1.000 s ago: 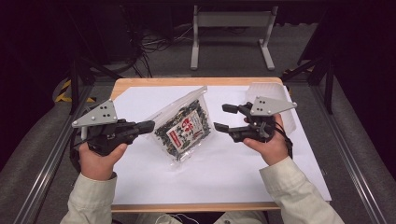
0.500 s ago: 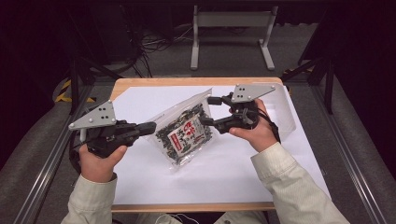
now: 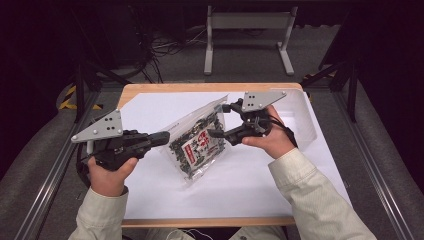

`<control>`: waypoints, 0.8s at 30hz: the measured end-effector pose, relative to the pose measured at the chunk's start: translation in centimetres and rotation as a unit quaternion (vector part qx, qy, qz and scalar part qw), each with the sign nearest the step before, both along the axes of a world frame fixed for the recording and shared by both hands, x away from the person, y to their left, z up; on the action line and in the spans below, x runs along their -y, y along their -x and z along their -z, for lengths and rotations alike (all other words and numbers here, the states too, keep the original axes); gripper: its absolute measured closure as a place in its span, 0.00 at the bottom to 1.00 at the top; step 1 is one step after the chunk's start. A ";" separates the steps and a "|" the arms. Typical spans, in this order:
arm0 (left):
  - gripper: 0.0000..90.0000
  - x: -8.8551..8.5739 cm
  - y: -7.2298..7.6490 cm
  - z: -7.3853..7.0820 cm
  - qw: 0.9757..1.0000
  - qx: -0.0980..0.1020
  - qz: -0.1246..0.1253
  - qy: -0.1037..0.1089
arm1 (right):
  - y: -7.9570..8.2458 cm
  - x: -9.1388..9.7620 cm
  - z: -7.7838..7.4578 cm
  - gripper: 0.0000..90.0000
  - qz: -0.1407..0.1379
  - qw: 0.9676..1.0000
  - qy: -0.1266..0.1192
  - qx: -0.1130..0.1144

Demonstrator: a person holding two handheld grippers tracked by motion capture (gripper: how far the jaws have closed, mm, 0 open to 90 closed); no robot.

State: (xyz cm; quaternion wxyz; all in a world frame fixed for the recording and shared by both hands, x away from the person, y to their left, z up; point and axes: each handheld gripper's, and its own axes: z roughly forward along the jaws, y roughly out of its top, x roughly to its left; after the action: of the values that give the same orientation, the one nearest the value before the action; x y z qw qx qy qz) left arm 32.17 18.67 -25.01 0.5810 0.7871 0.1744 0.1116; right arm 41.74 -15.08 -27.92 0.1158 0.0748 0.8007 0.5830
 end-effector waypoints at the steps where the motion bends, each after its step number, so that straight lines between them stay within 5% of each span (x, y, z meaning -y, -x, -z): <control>1: 0.99 0.0 0.0 0.0 1.000 0.002 0.000 0.001 | 0.0 0.0 0.1 0.26 -0.002 1.000 -0.002 0.003; 10: 0.99 0.3 0.2 0.1 1.000 0.006 0.000 -0.003 | -0.8 0.1 0.3 0.28 -0.023 0.999 -0.016 -0.015; 20: 0.99 0.0 0.3 0.1 1.000 0.011 -0.007 0.003 | 0.5 -0.4 0.4 0.55 -0.058 0.996 0.023 -0.056; 24: 0.99 -0.1 0.2 0.1 1.000 0.005 -0.011 0.007 | 0.8 -0.3 0.3 0.66 -0.075 0.995 0.035 -0.053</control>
State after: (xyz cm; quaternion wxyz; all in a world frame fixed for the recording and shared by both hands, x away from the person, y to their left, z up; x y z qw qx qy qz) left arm 31.94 18.79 -25.14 0.5865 0.7801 0.1812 0.1211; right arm 40.96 -14.82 -28.23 0.0322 0.0415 0.8291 0.5567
